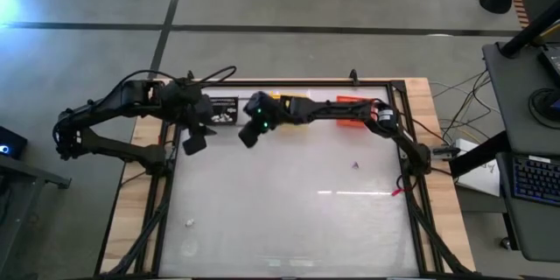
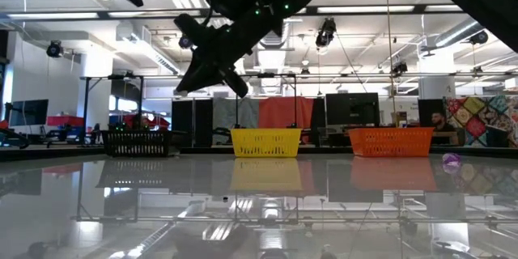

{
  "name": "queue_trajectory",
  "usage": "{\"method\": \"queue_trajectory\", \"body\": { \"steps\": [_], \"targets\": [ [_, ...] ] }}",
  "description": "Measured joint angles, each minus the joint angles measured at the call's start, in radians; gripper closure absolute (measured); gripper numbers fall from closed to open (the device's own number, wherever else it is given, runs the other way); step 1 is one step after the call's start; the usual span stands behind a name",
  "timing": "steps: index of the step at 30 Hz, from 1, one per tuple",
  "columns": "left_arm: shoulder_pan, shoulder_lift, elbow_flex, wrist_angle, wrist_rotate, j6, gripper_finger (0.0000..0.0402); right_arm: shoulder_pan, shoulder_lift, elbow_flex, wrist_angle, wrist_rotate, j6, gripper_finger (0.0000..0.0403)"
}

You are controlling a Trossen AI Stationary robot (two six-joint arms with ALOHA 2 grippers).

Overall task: Sort Halloween decoration
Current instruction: Put the white skeleton toy into the black basket

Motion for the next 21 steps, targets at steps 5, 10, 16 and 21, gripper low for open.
{"method": "queue_trajectory", "body": {
  "steps": [5,10,16,21],
  "targets": [
    [0.000,0.000,0.000,0.021,-0.069,-0.020,0.0277,-0.043,0.013,-0.002,0.085,0.000,-0.016,0.0392],
    [0.002,0.000,0.000,0.028,-0.118,-0.043,0.0277,-0.074,0.048,0.011,0.158,-0.046,-0.015,0.0392],
    [0.006,0.000,0.000,0.037,-0.140,-0.076,0.0277,-0.103,0.128,0.090,0.175,-0.084,-0.029,0.0392],
    [0.007,0.000,0.000,0.037,-0.148,-0.115,0.0277,-0.124,0.200,0.186,0.173,-0.101,-0.059,0.0391]
  ]
}}
